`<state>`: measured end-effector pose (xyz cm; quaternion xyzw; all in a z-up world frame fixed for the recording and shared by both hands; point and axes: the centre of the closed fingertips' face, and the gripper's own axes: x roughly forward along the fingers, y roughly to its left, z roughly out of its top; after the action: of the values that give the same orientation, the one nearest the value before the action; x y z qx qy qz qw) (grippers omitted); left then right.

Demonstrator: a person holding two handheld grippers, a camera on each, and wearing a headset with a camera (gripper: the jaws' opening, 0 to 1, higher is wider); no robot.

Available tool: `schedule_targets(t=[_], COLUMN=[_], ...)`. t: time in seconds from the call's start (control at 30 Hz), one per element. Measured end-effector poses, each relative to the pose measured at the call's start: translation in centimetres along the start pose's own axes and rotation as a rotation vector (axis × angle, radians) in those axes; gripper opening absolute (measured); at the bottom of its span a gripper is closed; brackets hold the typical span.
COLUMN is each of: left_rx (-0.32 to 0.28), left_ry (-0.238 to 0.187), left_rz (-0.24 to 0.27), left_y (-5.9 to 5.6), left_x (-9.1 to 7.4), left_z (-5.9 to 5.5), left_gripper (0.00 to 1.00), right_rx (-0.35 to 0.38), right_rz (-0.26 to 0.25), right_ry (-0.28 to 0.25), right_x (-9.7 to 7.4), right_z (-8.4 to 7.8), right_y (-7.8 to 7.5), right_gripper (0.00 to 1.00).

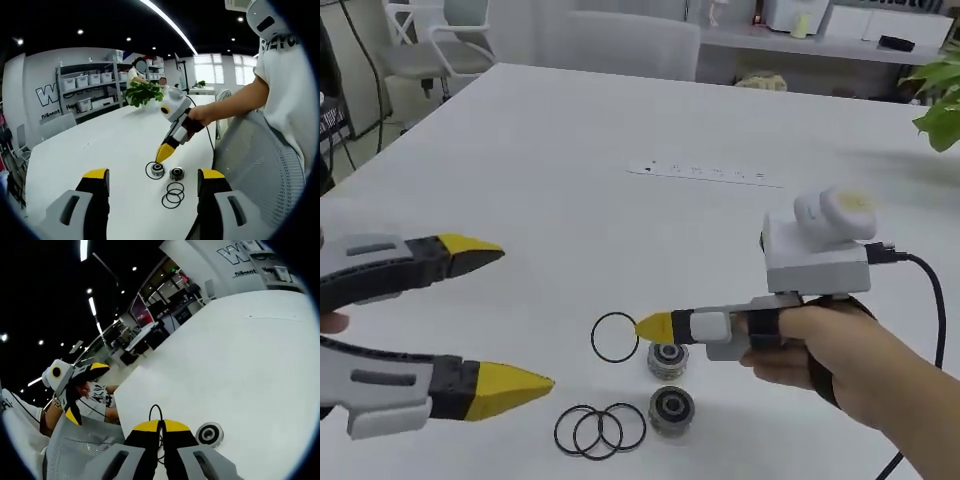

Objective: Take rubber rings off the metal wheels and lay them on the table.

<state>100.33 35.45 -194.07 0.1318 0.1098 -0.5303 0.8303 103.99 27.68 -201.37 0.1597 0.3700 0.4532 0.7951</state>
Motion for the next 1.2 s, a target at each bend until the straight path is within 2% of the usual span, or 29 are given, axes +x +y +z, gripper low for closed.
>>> schedule_targets(t=[0.17,0.27,0.3,0.4,0.5,0.57,0.87,1.03,1.2], left_rx=[-0.058,-0.123,-0.137,-0.123,-0.107,-0.119,-0.140,-0.147,-0.155], left_ry=[0.024,0.025,0.026,0.028,0.078,0.085,0.087,0.098,0.097], left_rz=[0.001,0.020,0.025,0.044,0.046,0.049,0.083,0.076,0.075], left_y=[-1.8,-1.8,-1.7,-1.2,-1.4,-1.3,-0.7,-0.7,-0.7], left_x=[-0.6,-0.8,-0.8,-0.7,-0.4,-0.4,-0.8,-0.8,-0.7], left_z=[-2.2,-3.1,-3.0,-3.0,-3.8,-4.1,-4.4,-4.6,-4.7], left_gripper=[0.70,0.70,0.70,0.70,0.71,0.70,0.69,0.69,0.69], right_rx=[-0.002,-0.004,-0.002,0.001,0.001,-0.005,-0.015,-0.079,-0.110], right_rz=[0.005,0.014,0.018,0.026,0.020,0.011,-0.004,-0.036,-0.039], right_ry=[0.066,0.081,0.086,0.107,0.132,0.157,0.190,0.217,0.225], right_x=[0.5,1.0,1.2,1.7,2.1,2.4,3.1,3.1,3.2], right_z=[-1.5,-2.0,-2.2,-3.0,-3.8,-4.4,-5.4,-5.6,-5.7], right_y=[0.0,0.3,0.4,0.4,0.2,-0.1,-0.4,-0.6,-0.5], right_gripper=[0.00,0.00,0.00,0.00,0.00,0.00,0.00,0.00,0.00])
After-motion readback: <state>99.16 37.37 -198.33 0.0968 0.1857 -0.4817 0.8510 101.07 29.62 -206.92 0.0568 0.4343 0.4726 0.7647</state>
